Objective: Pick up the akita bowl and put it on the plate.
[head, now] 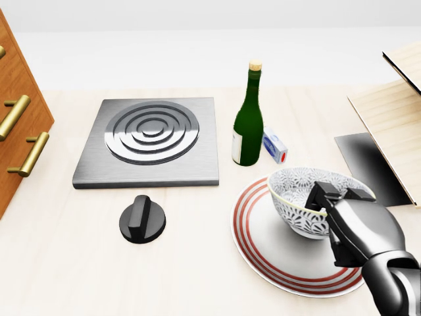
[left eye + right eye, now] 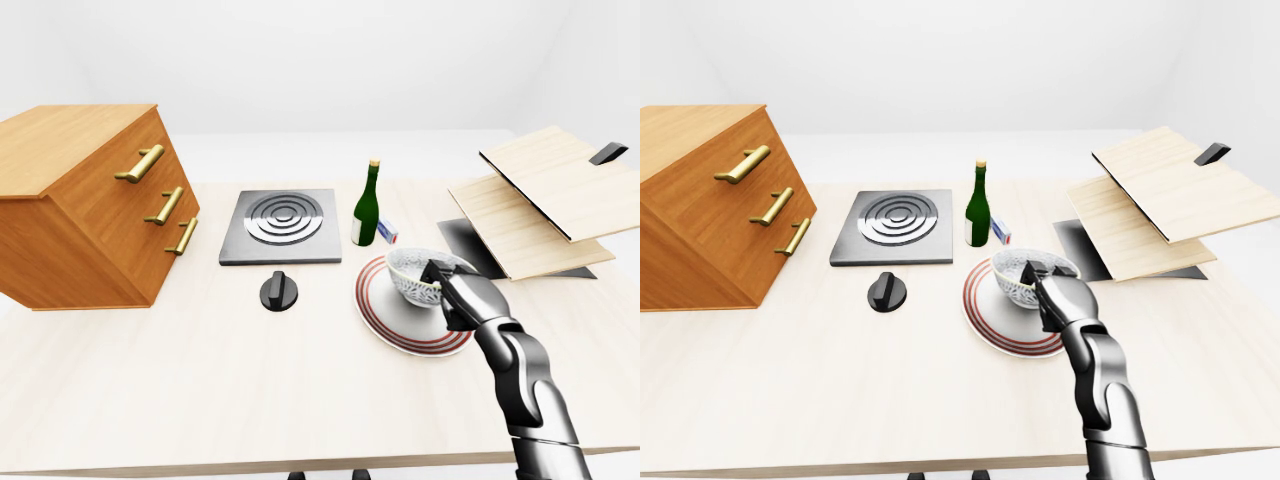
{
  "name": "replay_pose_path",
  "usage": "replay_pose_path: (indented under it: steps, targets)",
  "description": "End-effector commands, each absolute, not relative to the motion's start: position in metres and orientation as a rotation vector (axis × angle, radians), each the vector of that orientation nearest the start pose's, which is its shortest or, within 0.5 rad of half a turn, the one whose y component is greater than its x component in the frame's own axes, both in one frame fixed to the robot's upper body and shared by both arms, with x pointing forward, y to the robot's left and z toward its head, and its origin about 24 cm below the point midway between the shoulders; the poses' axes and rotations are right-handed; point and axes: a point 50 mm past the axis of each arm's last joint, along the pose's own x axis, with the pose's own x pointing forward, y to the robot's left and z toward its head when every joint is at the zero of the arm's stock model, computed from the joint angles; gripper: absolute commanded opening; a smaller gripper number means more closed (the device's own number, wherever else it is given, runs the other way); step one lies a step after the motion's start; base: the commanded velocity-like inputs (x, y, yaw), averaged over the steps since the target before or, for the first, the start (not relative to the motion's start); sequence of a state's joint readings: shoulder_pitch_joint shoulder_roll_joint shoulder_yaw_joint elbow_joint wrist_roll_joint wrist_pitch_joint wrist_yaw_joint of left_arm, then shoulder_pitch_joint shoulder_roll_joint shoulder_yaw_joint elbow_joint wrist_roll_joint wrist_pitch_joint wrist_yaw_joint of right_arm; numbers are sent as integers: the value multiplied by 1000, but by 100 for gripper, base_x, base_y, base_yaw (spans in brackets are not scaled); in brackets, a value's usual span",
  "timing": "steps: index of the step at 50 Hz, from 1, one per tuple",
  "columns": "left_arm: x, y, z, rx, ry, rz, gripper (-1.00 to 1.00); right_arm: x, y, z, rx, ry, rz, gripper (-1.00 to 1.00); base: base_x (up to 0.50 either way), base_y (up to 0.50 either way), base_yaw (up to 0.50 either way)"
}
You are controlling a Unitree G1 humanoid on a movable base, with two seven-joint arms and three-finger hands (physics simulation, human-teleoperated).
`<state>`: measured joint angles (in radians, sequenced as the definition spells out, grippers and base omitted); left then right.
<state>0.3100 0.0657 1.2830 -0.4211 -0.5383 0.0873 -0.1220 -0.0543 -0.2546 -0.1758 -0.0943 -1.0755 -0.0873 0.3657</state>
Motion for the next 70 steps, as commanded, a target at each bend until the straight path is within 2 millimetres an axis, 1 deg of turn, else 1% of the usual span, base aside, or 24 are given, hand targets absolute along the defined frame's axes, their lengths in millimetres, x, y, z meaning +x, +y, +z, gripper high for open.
replay_pose_path:
  steps: [1, 22, 43, 51, 65, 68, 69, 70]
  targets:
    - [25, 380, 135, 33, -377, 1042, 100, 260, -214, 84, -1319, 67, 124, -100, 0, 0, 0]
    - [26, 379, 135, 34, -376, 1037, 100, 260, -215, 72, -1326, 91, 121, -100, 0, 0, 0]
    - [26, 379, 135, 36, -376, 1036, 100, 257, -215, 71, -1324, 96, 123, -100, 0, 0, 0]
    - [26, 379, 135, 35, -377, 1038, 100, 258, -214, 68, -1328, 96, 123, -100, 0, 0, 0]
    - [25, 380, 135, 35, -376, 1039, 100, 258, -213, 70, -1327, 89, 123, -100, 0, 0, 0]
    - [25, 380, 135, 35, -377, 1039, 100, 260, -213, 68, -1329, 94, 123, -100, 0, 0, 0]
    - [25, 380, 135, 35, -376, 1039, 100, 260, -213, 67, -1328, 96, 125, -91, 0, 0, 0]
    - [25, 380, 135, 35, -376, 1039, 100, 260, -213, 67, -1329, 98, 126, 7, 0, 0, 0]
